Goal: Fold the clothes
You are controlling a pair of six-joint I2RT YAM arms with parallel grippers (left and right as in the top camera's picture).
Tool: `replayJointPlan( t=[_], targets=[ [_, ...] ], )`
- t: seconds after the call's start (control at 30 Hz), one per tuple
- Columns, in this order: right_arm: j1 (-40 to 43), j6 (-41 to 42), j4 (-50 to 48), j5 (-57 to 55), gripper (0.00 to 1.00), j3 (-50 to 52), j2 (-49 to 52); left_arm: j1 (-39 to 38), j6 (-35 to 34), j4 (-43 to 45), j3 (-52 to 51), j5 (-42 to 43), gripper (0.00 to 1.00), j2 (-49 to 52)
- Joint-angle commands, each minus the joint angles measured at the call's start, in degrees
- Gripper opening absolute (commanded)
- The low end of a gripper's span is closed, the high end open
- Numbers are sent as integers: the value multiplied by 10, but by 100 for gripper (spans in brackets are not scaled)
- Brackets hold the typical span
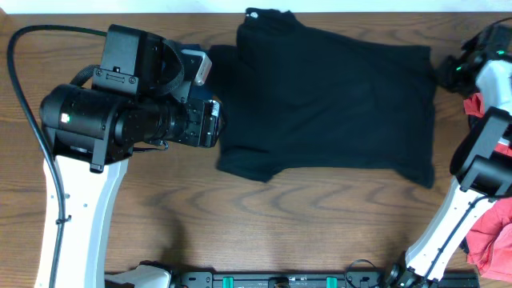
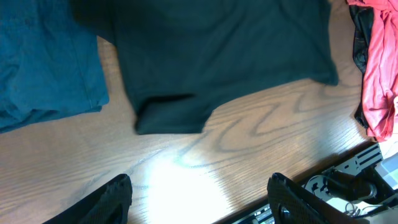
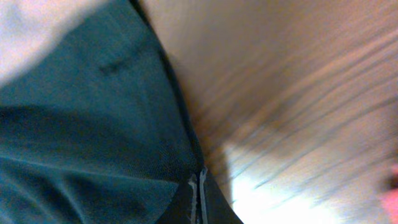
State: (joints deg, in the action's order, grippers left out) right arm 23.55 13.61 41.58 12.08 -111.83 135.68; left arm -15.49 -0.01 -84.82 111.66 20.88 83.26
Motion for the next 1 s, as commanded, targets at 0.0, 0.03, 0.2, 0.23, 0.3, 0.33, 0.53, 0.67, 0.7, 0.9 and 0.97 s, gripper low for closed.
replayJointPlan(
  t=[0.0, 0.03, 0.2, 0.23, 0.3, 0.33, 0.53, 0.67, 0.7, 0.9, 0.97],
  targets=[
    [26, 1, 6, -11, 1, -43, 3, -1, 0, 1, -5, 5, 72, 3],
    [28, 1, 7, -11, 1, -45, 3, -1, 0, 1, -5, 5, 72, 3],
    [31, -13, 26, 7, 53, -45, 3, -1, 0, 2, -5, 5, 72, 4],
    [31, -17, 35, 12, 56, -46, 3, -1, 0, 2, -5, 5, 72, 5],
    [31, -17, 51, 18, 59, -48, 2, -1, 0, 2, -8, 5, 72, 9],
    [32, -17, 58, 22, 59, -48, 0, -1, 0, 2, -11, 5, 72, 11],
    [46, -21, 81, 96, 61, -48, -47, -14, -1, 13, -94, -12, 72, 34],
    [54, -21, 100, 123, 66, -48, -114, -15, -37, 69, -192, -25, 75, 49],
    [54, -20, 111, 126, 67, -48, -132, -15, -51, 92, -222, -25, 77, 53],
    [52, -21, 197, 126, 70, -48, -213, -15, -113, 245, -375, 23, 78, 98],
    [52, -21, 233, 126, 71, -48, -225, -15, -134, 292, -404, 26, 78, 119]
  ],
)
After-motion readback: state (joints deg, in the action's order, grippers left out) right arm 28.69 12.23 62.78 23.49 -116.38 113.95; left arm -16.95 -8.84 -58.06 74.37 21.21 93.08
